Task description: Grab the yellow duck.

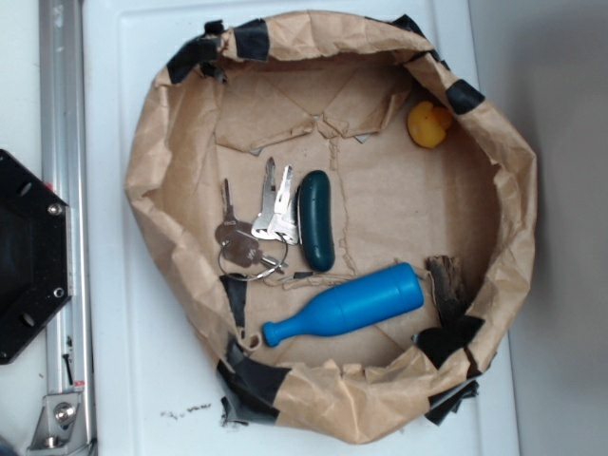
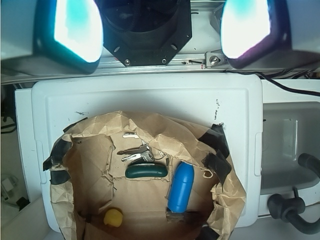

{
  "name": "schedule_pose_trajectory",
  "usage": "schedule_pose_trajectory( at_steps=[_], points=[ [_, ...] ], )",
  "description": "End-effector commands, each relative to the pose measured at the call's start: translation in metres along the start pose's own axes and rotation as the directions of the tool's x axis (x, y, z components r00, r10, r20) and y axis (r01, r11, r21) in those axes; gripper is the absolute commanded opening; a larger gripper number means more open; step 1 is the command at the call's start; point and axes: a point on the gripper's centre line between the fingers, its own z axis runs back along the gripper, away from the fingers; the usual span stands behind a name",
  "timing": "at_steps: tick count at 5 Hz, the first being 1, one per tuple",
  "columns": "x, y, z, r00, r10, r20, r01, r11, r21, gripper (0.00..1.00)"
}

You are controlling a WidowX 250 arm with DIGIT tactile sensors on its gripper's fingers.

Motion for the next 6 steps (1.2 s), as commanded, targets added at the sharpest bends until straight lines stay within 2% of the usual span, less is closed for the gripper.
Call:
schedule_pose_trajectory(
  at_steps=[1,2,3,4,5,6],
  points=[
    [0.000,0.000,0.000,1.000,0.000,0.000,0.000,1.000,0.000,1.00],
    [0.035,0.025,-0.031,0.985,0.146,0.091,-0.148,0.989,0.024,1.00],
    [0.066,0.032,-0.060,0.975,0.166,0.146,-0.164,0.986,-0.021,1.00],
    [0.093,0.035,-0.074,0.942,0.248,0.224,-0.254,0.967,0.000,1.00],
    [0.120,0.037,-0.099,0.928,0.260,0.268,-0.273,0.962,0.014,1.00],
    [0.132,0.045,-0.124,0.934,0.264,0.242,-0.286,0.956,0.063,1.00]
  ],
)
